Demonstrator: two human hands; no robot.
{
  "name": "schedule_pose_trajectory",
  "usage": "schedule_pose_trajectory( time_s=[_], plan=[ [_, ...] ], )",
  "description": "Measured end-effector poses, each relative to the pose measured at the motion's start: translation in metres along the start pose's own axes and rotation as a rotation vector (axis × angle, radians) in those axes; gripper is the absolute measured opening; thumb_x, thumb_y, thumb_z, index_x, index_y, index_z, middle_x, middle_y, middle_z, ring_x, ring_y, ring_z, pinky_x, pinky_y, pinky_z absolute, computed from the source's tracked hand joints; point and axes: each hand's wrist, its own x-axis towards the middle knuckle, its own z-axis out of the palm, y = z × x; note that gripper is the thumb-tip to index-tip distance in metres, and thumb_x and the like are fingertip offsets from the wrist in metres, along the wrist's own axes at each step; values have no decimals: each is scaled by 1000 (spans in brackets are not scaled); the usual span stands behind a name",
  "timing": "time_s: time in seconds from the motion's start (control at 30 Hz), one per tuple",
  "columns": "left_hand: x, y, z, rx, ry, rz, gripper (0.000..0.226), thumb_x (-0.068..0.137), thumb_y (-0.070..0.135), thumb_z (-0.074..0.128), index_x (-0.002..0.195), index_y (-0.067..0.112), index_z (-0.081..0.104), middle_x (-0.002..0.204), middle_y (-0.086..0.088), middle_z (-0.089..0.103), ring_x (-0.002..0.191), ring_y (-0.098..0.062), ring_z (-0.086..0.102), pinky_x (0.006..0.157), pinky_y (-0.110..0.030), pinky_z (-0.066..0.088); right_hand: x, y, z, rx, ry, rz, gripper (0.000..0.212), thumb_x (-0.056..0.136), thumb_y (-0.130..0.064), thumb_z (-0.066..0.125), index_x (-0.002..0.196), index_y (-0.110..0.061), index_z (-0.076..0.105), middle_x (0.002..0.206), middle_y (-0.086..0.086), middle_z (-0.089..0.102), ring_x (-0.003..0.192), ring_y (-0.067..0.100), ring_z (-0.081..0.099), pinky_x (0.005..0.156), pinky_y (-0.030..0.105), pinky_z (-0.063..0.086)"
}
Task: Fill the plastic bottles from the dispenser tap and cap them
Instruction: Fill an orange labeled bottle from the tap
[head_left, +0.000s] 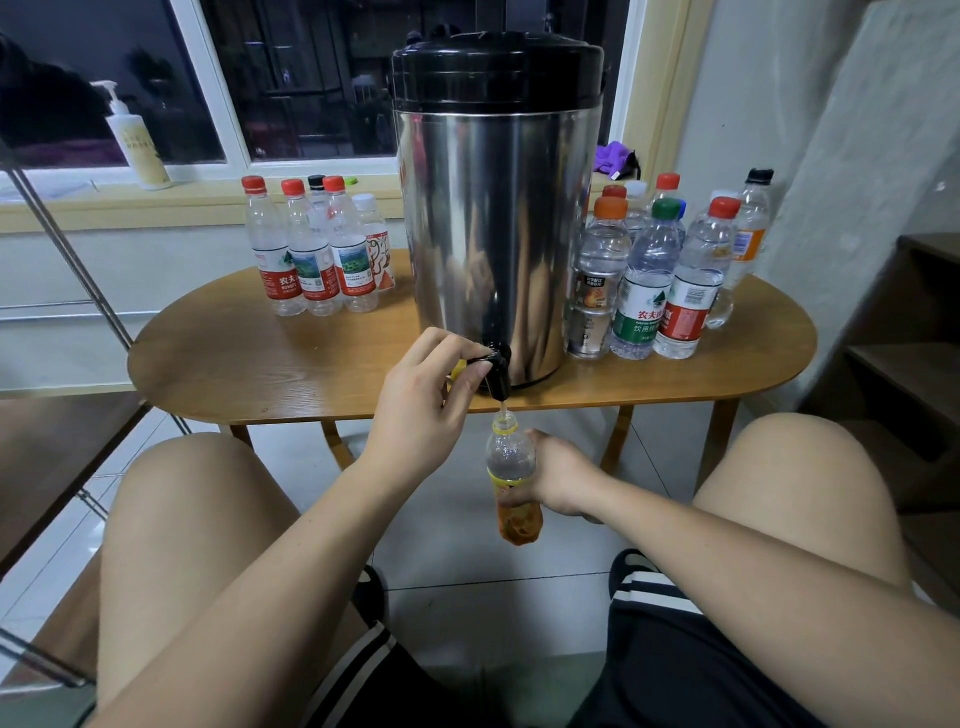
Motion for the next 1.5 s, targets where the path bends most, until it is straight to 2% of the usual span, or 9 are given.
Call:
schedule_pose_trajectory(
  time_s=[0.1,0.23,0.4,0.7,0.83,0.97,1.07,1.43,1.5],
  plan=[
    [0,0,0,1,2,5,9,107,20,69,114,16,74,110,7,64,92,-1,57,74,-10,40,0,0,0,0,6,1,79,66,-35,103,130,-28,58,112,-9,70,105,17,69,85,29,57],
    [1,-1,0,-1,6,7,9,108,21,69,113,17,75,110,7,64,92,-2,57,74,-12,41,0,-1,0,-10,7,-10,78,67,-35,103,130,-28,58,109,-11,68,103,15,68,81,27,54],
    [2,-2,-1,-4,4,17,9,108,20,69,113,16,75,109,6,65,92,1,57,76,-10,40,3,0,1,-20,16,-13,78,65,-38,103,128,-30,58,114,-8,71,104,17,69,89,33,59],
    [20,-8,2,-28,12,18,10,110,22,65,110,15,73,102,7,64,88,-1,58,76,-13,39,6,1,1,-35,41,-40,70,67,-39,102,121,-30,59,107,-9,70,100,17,68,80,30,54],
    [38,-14,10,-47,12,-20,9,110,25,66,108,18,71,99,8,64,87,-2,59,76,-16,40,8,1,4,-7,69,-46,73,63,-39,102,123,-29,63,108,-10,74,101,16,71,86,33,60],
    [45,-19,11,-65,1,-27,6,108,24,68,106,20,72,98,9,66,88,-1,59,77,-16,40,8,2,3,-8,68,-63,71,64,-41,102,123,-31,63,108,-10,74,100,14,70,80,29,56],
    [48,-19,10,-81,-18,-43,7,107,25,68,106,21,74,97,8,68,86,-1,57,76,-15,38,8,2,4,-13,71,-60,72,65,-43,101,125,-29,63,111,-8,73,101,15,69,83,30,56],
    [49,-25,11,-136,-32,-72,10,107,32,68,109,26,76,99,10,69,85,-8,59,78,-27,45,9,-2,6,-38,87,-66,73,65,-47,101,125,-28,64,112,-7,73,103,17,69,90,36,59],
    [47,-25,10,-157,-34,-79,10,107,34,68,110,28,76,99,11,71,86,-11,64,79,-34,52,9,-3,7,-33,87,-70,73,65,-47,101,125,-29,64,112,-7,73,103,17,69,90,36,59]
  ],
)
